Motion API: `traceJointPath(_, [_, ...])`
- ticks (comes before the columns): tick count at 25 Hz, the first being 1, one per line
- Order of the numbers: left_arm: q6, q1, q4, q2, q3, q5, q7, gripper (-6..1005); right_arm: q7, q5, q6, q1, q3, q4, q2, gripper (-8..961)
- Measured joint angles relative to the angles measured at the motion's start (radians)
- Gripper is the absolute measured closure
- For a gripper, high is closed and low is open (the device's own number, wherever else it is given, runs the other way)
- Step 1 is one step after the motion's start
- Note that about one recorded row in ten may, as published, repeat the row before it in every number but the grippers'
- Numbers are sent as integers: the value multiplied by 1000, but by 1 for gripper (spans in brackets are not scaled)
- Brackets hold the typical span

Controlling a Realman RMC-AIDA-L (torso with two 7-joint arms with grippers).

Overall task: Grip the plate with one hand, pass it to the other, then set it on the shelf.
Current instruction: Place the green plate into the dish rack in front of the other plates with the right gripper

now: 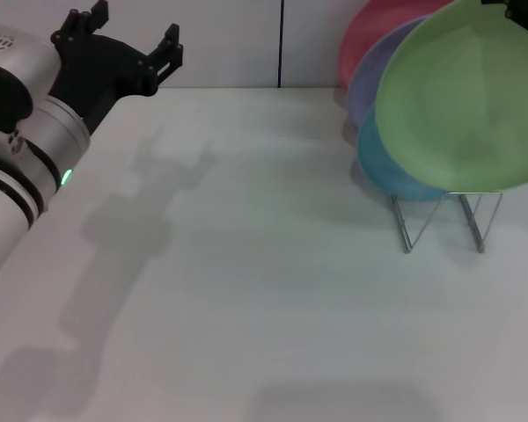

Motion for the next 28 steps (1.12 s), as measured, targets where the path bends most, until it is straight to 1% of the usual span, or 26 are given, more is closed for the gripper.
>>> traceJointPath(13, [3, -21, 19, -1, 36, -19, 0, 139, -74, -7, 25, -11, 2, 21, -1, 905])
traceJointPath(28, [3, -31, 23, -1, 42, -25, 0, 138, -91, -7, 29, -32, -12, 34, 0, 889])
